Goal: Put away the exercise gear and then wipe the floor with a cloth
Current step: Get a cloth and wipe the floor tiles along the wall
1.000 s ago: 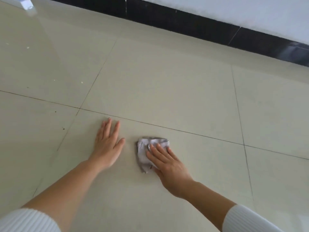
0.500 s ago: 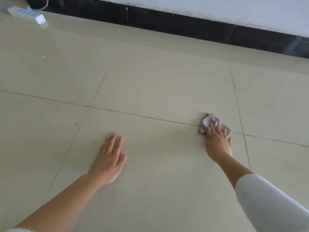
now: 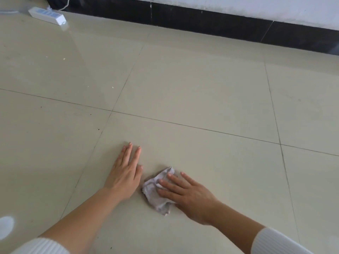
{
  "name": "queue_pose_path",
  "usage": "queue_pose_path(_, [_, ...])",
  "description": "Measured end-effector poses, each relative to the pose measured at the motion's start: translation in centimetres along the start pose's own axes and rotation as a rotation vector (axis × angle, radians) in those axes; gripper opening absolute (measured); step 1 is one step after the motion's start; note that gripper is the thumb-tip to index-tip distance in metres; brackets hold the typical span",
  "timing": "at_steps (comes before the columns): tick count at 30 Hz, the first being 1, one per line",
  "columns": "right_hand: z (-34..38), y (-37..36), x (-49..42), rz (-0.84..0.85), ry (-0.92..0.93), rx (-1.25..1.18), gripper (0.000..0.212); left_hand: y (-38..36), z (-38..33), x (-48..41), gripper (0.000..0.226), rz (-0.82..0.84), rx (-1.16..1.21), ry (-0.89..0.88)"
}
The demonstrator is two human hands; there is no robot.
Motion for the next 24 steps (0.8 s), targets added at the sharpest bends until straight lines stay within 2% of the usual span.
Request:
queue_pose_path(2, [-2.7,1.1,-0.6,-0.028,-0.178,-0.035,0.056,-0.2,0.7,0.9,0.079,-0.021,-0.021,0.011])
queue_pose_path(4, [-5.8,2.6,-1.2,-0.047,-0.458,-0.093,0.055,-0.2,0.9,1.3,0.077,-0.027,-0.014,0.02])
queue_pose_path(6, [-8.3,3.6,-1.1,0.004,-0.67,-0.258,0.053,-0.2,1.0,1.5,0.077,-0.02,-0.008,0.022])
queue_pose_path(7, [-8.7,3.9,-0.9,0.044,-0.694,-0.295,0.055,-0.1,1.0,1.5,0.078,-0.015,-0.012,0.022])
queue_pose_path(10, [-7.7,5.2,-0.6,0.074,-0.594,-0.423,0.057,0.0,0.9,1.6,0.079,-0.011,-0.011,0.027])
queue_pose_path(12, [-7.3,6.0,-0.2,-0.035,-0.65,-0.639,0.046,-0.1,0.7,1.6,0.079,-0.023,-0.001,0.035])
queue_pose_path(14, [-8.0,6.2,0.0,-0.244,-0.818,-0.819,0.032,-0.2,0.5,1.6,0.079,-0.037,0.002,0.048])
queue_pose_path(16, [-8.7,6.3,0.2,-0.387,-0.992,-0.795,0.019,-0.3,0.4,1.5,0.079,-0.039,-0.003,0.054])
queue_pose_path(18, [-9.2,5.9,0.4,-0.403,-1.126,-0.773,0.03,-0.3,0.4,1.5,0.079,-0.032,0.001,0.051])
queue_pose_path(20, [-9.0,5.7,0.4,-0.336,-1.188,-0.806,0.039,-0.2,0.5,1.5,0.079,-0.031,0.007,0.05])
queue_pose_path(24, [-7.7,5.8,0.2,-0.296,-1.157,-0.906,0.044,-0.3,0.4,1.6,0.079,-0.025,-0.019,0.058])
Point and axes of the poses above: each hand's wrist, its own x-axis away from the middle knuckle, its own y-axis out of the back of the hand, z = x × y, the point moved 3 cm from there along -x, towards the middle knuckle, and after that the axes turned 1 degree about z, right-handed, at the moved point
